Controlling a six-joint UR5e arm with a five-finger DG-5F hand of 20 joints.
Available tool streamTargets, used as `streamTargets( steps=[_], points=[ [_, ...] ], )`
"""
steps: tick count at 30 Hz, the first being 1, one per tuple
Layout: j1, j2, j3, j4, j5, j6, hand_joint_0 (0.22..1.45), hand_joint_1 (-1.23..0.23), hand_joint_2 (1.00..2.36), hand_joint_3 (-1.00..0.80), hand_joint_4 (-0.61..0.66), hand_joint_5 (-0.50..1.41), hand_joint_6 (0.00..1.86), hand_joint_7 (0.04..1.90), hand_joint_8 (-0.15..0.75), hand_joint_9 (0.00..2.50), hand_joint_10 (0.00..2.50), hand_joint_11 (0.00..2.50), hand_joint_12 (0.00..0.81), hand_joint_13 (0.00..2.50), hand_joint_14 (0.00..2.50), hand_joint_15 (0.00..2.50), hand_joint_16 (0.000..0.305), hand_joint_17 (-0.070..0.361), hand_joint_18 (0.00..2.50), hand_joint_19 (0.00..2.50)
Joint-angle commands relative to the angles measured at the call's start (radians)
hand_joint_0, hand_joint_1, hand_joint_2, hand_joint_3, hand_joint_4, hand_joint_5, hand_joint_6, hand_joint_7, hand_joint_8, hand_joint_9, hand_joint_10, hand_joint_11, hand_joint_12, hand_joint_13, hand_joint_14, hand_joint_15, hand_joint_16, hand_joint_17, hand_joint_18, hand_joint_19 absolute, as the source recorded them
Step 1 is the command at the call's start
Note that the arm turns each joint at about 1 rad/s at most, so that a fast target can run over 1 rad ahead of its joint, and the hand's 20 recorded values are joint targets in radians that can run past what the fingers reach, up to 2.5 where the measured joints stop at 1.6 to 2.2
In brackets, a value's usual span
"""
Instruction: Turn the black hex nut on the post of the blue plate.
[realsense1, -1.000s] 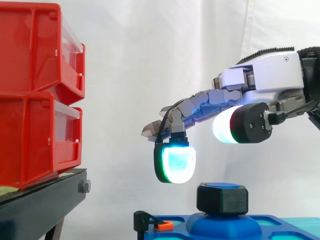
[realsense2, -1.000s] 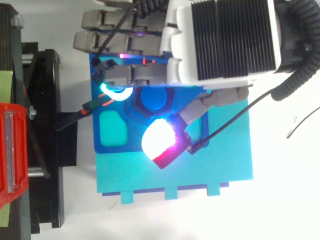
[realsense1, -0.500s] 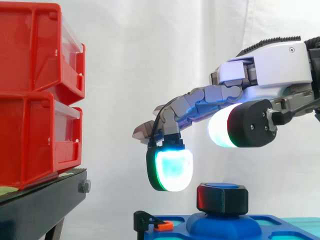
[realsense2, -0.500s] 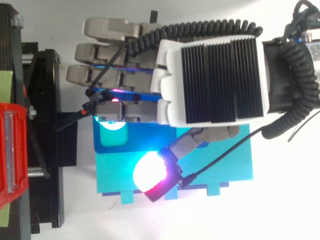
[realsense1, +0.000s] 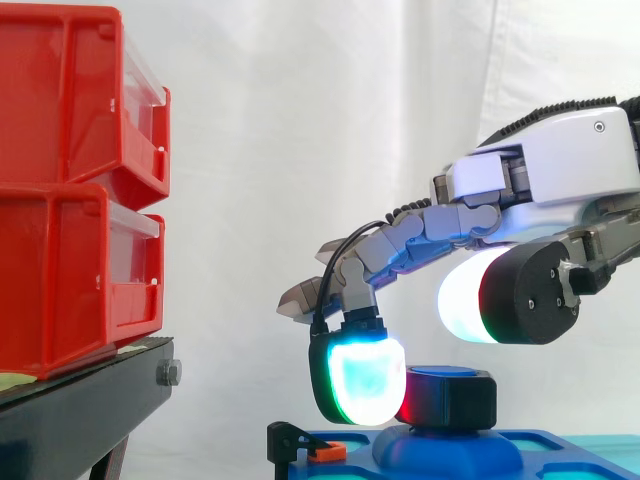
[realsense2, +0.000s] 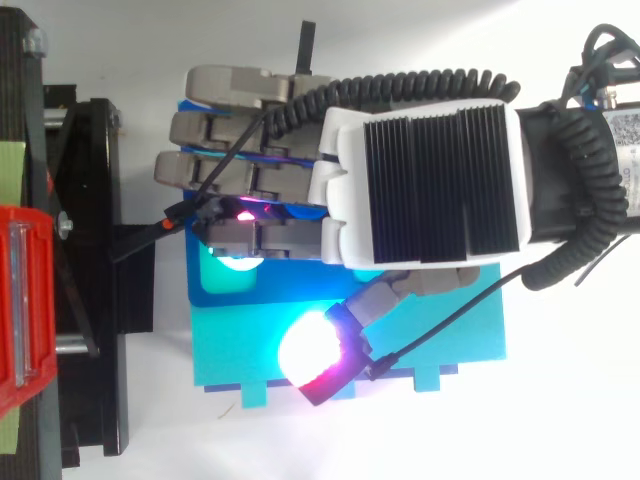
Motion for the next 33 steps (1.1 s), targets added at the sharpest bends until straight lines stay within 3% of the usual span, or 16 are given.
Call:
streamTargets(
  steps=[1, 12, 17, 33],
  points=[
    [-0.007, 0.000, -0.001, -0.001, -0.013, 0.000, 0.45, -0.19, 1.00, -0.50, 0.19, -0.19, 0.50, 1.18, 0.219, 0.21, 0.00, 0.00, 0.350, 0.28, 0.00, 0.03, 0.051, 0.116, 0.00, 0.00],
    [-0.032, 0.000, -0.001, 0.003, -0.043, -0.003, 0.46, -0.19, 1.00, -0.50, 0.19, -0.18, 0.50, 1.19, 0.218, 0.20, 0.00, 0.00, 0.350, 0.28, 0.00, 0.03, 0.051, 0.115, 0.00, 0.00],
    [-0.061, 0.000, -0.002, 0.023, -0.081, -0.006, 0.46, -0.20, 1.00, -0.50, 0.19, -0.18, 0.50, 1.19, 0.218, 0.21, 0.00, 0.00, 0.350, 0.28, 0.00, 0.03, 0.051, 0.114, 0.00, 0.00],
    [-0.116, 0.000, -0.002, 0.032, -0.162, -0.006, 0.46, -0.21, 1.00, -0.50, 0.19, -0.19, 0.51, 1.19, 0.219, 0.21, 0.00, 0.00, 0.349, 0.28, 0.00, 0.03, 0.051, 0.115, 0.00, 0.00]
  ],
)
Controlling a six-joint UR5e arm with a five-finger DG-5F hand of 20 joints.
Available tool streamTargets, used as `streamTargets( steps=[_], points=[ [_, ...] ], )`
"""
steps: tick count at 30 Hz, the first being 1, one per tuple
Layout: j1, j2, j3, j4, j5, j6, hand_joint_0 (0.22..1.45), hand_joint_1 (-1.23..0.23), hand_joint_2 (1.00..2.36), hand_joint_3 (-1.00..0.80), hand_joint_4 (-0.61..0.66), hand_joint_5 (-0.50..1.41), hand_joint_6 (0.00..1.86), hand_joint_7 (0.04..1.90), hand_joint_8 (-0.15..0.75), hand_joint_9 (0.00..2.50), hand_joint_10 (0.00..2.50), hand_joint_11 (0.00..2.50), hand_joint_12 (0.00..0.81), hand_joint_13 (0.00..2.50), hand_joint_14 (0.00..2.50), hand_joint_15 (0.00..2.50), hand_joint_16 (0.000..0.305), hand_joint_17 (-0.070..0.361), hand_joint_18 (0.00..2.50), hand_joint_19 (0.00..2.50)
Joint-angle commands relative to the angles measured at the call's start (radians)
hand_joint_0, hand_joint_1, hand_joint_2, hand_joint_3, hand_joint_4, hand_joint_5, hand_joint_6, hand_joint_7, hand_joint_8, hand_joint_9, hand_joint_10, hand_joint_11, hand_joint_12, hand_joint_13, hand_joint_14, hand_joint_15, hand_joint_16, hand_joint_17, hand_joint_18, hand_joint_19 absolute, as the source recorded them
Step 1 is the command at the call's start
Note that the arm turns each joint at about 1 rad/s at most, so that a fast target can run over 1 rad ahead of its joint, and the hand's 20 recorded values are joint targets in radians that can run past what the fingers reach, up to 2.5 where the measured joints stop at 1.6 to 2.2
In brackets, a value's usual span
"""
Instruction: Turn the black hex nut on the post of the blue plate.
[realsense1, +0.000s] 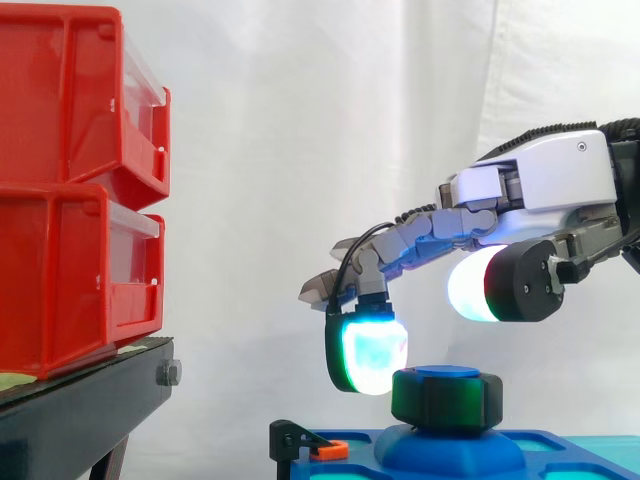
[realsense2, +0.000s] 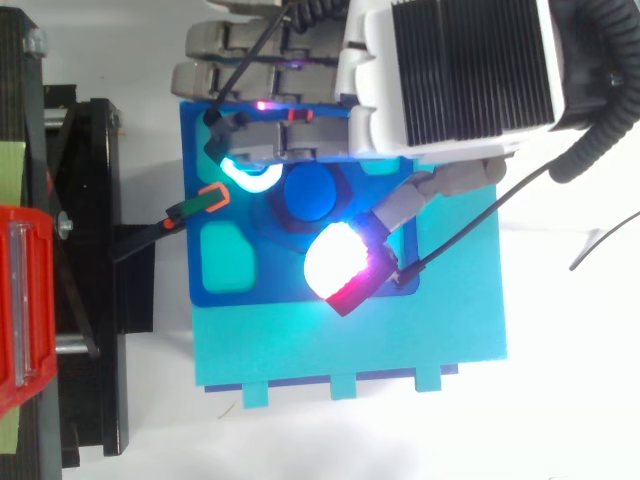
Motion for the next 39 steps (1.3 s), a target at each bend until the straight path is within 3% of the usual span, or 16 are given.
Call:
streamTargets(
  steps=[1, 18, 21, 35, 38, 39],
  points=[
    [-0.016, 0.000, -0.001, 0.009, -0.024, 0.000, 0.46, -0.21, 1.00, -0.50, 0.19, -0.19, 0.51, 1.19, 0.219, 0.21, 0.00, 0.00, 0.349, 0.29, 0.00, 0.04, 0.051, 0.115, 0.00, 0.00],
    [-0.056, -0.001, -0.001, 0.030, -0.079, 0.002, 0.46, -0.23, 1.00, -0.50, 0.18, -0.19, 0.51, 1.18, 0.219, 0.21, 0.00, 0.00, 0.348, 0.29, 0.00, 0.04, 0.051, 0.114, 0.00, 0.00],
    [-0.056, 0.000, -0.001, 0.033, -0.080, 0.003, 0.46, -0.23, 1.00, -0.50, 0.19, -0.19, 0.50, 1.18, 0.219, 0.21, 0.00, 0.00, 0.349, 0.29, 0.00, 0.04, 0.051, 0.114, 0.00, 0.00],
    [-0.010, -0.008, 0.001, 0.072, -0.070, 0.015, 0.46, -0.22, 1.00, -0.50, 0.20, -0.20, 0.50, 1.04, 0.219, 0.21, 0.00, 0.00, 0.351, 0.28, 0.00, 0.04, 0.051, 0.115, 0.00, 0.00],
    [0.007, -0.008, -0.004, 0.076, -0.065, 0.031, 0.46, -0.22, 1.00, -0.50, 0.20, -0.20, 0.50, 1.03, 0.220, 0.21, 0.00, 0.00, 0.351, 0.28, 0.00, 0.04, 0.051, 0.115, 0.00, 0.00],
    [0.014, -0.008, -0.007, 0.076, -0.050, 0.034, 0.46, -0.22, 1.00, -0.50, 0.20, -0.20, 0.50, 1.02, 0.220, 0.21, 0.00, 0.00, 0.351, 0.28, 0.00, 0.04, 0.051, 0.115, 0.00, 0.00]
  ],
)
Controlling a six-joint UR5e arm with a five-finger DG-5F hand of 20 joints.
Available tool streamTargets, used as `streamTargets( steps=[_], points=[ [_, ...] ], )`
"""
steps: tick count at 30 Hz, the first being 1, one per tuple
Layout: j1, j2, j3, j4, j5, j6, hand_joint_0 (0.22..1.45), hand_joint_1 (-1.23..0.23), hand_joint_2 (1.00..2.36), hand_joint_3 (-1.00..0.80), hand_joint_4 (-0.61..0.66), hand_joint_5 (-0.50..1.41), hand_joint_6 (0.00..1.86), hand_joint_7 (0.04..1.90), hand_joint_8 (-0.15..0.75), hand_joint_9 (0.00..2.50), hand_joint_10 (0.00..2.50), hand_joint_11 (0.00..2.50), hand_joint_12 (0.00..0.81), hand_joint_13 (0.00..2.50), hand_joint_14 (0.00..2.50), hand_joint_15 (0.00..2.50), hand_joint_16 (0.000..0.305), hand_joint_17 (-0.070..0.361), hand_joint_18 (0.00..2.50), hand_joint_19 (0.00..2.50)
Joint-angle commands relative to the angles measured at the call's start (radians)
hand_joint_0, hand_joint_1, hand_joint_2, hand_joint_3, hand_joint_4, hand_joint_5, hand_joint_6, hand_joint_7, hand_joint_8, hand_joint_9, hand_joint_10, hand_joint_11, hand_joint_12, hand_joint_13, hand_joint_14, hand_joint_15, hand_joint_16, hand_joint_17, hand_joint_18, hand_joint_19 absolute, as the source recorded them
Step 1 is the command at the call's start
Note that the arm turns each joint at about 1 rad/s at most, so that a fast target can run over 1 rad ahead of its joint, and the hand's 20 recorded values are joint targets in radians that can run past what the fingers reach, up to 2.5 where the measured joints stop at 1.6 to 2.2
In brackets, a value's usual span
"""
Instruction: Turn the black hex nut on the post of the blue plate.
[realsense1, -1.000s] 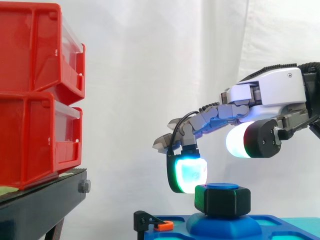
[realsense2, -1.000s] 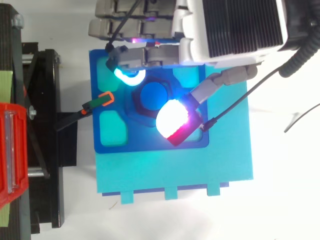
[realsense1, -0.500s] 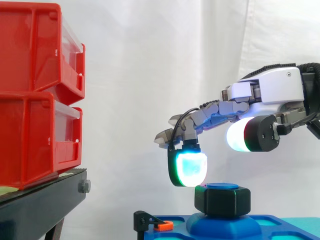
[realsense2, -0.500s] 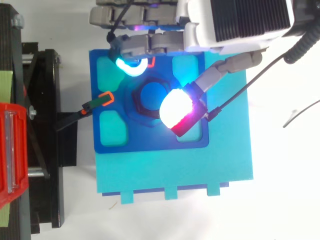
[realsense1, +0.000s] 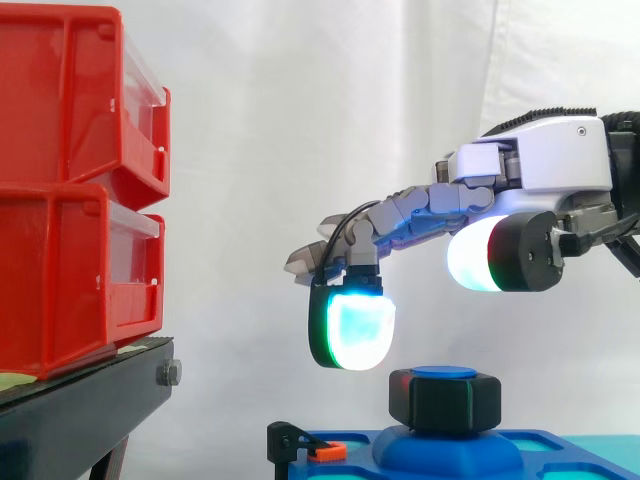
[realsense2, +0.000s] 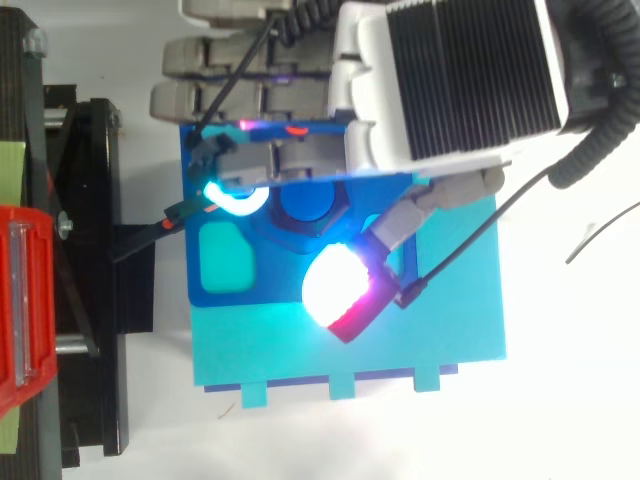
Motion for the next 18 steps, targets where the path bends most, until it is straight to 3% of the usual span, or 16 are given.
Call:
streamTargets(
  steps=[1, 8, 18],
  points=[
    [0.024, 0.000, -0.008, 0.003, 0.038, 0.011, 0.46, -0.22, 1.00, -0.50, 0.20, -0.20, 0.50, 1.02, 0.219, 0.21, 0.00, 0.00, 0.351, 0.28, 0.00, 0.04, 0.051, 0.115, 0.00, 0.00],
    [0.048, 0.000, -0.041, 0.009, 0.070, 0.011, 0.46, -0.21, 1.00, -0.50, 0.20, -0.20, 0.50, 0.99, 0.219, 0.20, 0.00, 0.00, 0.353, 0.28, 0.00, 0.04, 0.052, 0.116, 0.00, 0.00],
    [0.054, 0.000, -0.054, 0.024, 0.082, 0.011, 0.46, -0.21, 1.00, -0.50, 0.19, -0.19, 0.50, 1.14, 0.220, 0.20, 0.00, 0.00, 0.351, 0.28, 0.00, 0.03, 0.051, 0.115, 0.00, 0.00]
  ],
)
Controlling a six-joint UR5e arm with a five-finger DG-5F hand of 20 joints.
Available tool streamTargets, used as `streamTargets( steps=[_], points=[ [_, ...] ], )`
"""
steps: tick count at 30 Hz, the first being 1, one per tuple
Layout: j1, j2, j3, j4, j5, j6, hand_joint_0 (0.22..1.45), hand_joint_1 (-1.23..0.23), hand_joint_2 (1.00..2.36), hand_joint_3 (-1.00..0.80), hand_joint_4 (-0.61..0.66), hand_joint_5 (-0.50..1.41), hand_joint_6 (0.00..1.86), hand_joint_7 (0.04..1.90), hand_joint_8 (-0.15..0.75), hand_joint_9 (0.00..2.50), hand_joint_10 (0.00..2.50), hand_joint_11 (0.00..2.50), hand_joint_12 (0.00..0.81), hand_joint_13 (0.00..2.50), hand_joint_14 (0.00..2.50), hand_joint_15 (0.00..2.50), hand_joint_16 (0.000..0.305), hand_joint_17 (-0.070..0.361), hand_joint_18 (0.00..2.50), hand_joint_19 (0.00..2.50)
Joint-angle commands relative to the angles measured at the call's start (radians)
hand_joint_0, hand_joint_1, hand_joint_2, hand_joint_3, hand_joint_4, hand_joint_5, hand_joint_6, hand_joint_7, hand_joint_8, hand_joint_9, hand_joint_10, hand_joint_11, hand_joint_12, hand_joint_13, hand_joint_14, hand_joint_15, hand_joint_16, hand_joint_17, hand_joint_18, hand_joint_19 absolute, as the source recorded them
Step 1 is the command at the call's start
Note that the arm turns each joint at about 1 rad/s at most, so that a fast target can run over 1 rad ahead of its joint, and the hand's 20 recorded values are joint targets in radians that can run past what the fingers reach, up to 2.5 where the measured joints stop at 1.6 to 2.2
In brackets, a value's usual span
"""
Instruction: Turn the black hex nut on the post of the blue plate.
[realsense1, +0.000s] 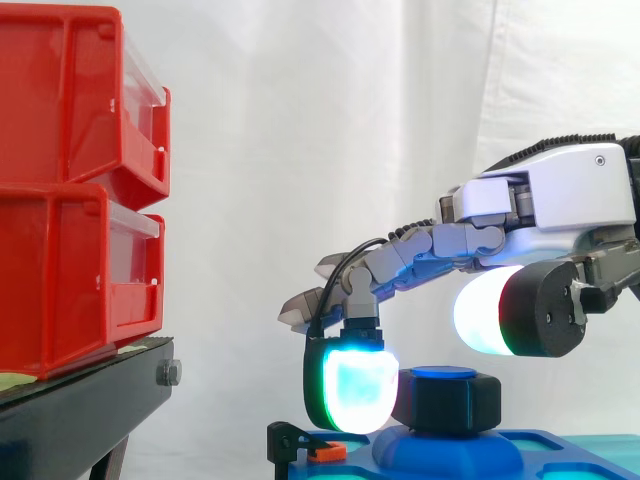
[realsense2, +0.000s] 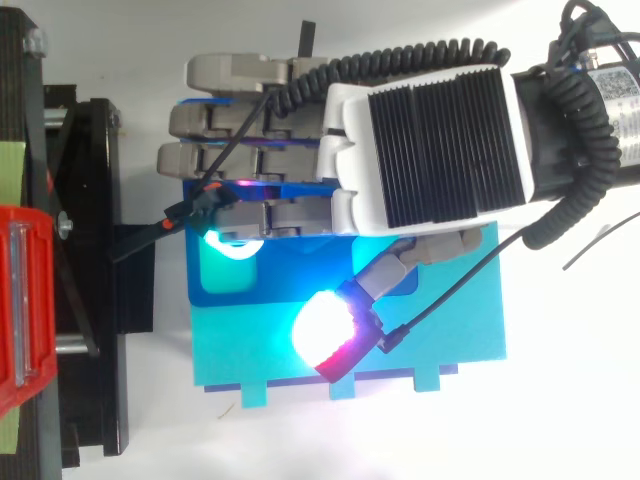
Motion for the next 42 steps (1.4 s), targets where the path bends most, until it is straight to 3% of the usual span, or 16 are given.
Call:
streamTargets(
  steps=[1, 16, 21, 42],
  points=[
    [0.001, 0.000, -0.001, -0.006, -0.004, 0.000, 0.46, -0.21, 1.00, -0.50, 0.18, -0.19, 0.50, 1.14, 0.220, 0.20, 0.00, 0.00, 0.351, 0.28, 0.00, 0.04, 0.051, 0.115, 0.00, 0.00],
    [-0.010, 0.000, 0.000, -0.003, -0.008, -0.002, 0.46, -0.21, 1.00, -0.50, 0.18, -0.19, 0.51, 1.19, 0.218, 0.20, 0.00, 0.00, 0.349, 0.29, 0.00, 0.04, 0.051, 0.115, 0.00, 0.00],
    [-0.018, 0.000, 0.000, 0.004, -0.025, -0.003, 0.46, -0.22, 1.00, -0.50, 0.18, -0.19, 0.52, 1.18, 0.218, 0.21, 0.00, 0.00, 0.349, 0.29, 0.00, 0.04, 0.051, 0.114, 0.00, 0.00],
    [-0.079, 0.000, -0.001, 0.023, -0.106, -0.017, 0.46, -0.25, 1.00, -0.50, 0.18, -0.19, 0.52, 1.17, 0.217, 0.21, 0.00, 0.00, 0.347, 0.29, 0.00, 0.04, 0.051, 0.114, 0.02, 0.00]
  ],
)
